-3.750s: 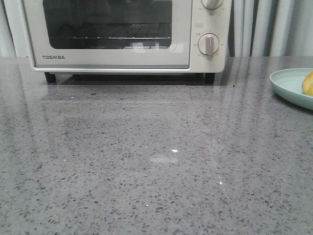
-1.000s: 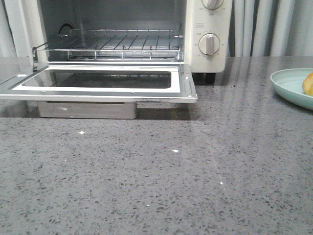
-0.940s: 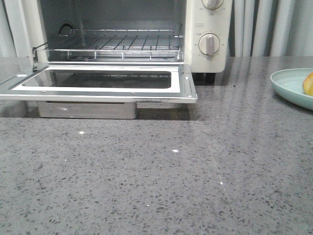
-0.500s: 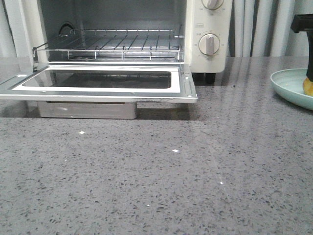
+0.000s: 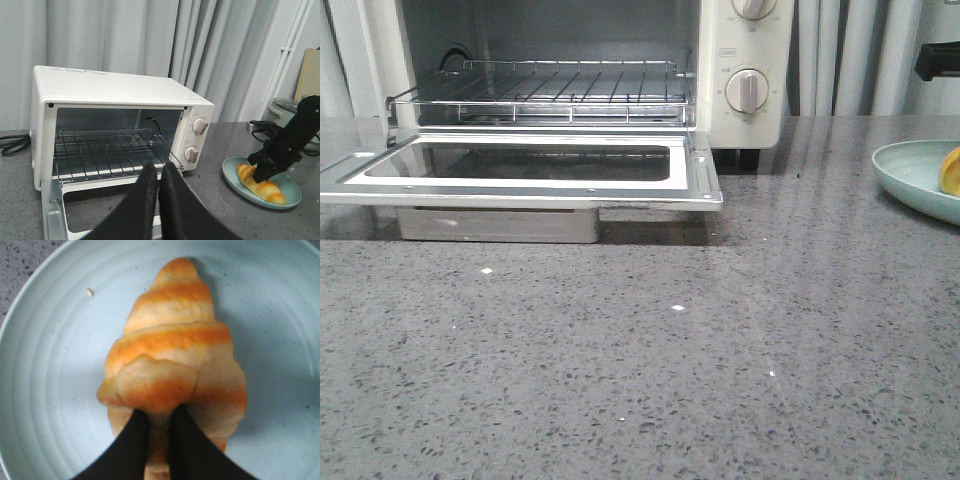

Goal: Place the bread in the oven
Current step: 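Grasp the croissant with the right gripper and lift it, then carry the croissant with the right gripper into the open oven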

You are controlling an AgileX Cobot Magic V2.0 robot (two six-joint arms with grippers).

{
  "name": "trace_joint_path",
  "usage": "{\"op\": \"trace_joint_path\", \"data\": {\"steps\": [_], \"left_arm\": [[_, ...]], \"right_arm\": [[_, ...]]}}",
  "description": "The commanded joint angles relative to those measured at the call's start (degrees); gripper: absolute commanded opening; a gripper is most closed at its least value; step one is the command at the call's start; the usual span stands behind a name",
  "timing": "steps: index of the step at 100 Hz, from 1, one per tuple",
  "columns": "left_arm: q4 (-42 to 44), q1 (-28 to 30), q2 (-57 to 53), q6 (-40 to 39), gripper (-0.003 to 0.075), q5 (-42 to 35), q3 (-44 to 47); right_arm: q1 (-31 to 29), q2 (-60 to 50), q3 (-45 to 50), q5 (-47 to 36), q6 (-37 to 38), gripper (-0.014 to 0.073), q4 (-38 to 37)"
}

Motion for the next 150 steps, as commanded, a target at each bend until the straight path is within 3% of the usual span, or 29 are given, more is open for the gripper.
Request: {"op": "trace_joint_path", "data": {"steps": [1,27,48,70,85,102,121,150], "left_arm": [[-0.37,-0.56,0.64,-0.11,-0.0021,-3.98,-1.33],[-0.49,-0.56,0.53,-0.11,-0.0021,-3.98,-1.33],[0.93,0.38,-0.55,-0.77,-0.0022,-3.7,-1.33],[6.2,6.94,-1.99,-1.14,-0.0022,0.67,-1.53],[8.38,14.72,-3.12,-1.37,-0.0022,5.28,-2.3],[8.13,21.09,-3.79,-1.37,-0.0021,5.31,-2.4],[7.29,21.49,-3.79,-1.37,-0.0021,5.38,-2.4],[7.29,21.49,-3.79,-1.37,-0.0021,5.65,-2.4]], "right_arm": [[0.06,-0.61,-1.29,-1.21,-0.44,-0.0074,0.0],[0.66,-1.89,-3.01,4.01,-0.53,-0.0074,0.0],[4.46,-8.12,-6.88,11.07,-3.0,-0.0074,0.0],[10.52,-16.11,-9.77,17.41,-3.0,-0.0074,0.0],[16.55,-20.49,-10.83,19.05,-3.03,-0.0074,0.0],[25.8,-21.41,-11.63,19.06,-3.37,-0.0064,0.0],[34.32,-20.01,-11.59,16.57,-5.73,-0.0064,-2.49],[50.26,-14.18,-14.44,14.19,-5.36,-0.0064,-19.12]]}}
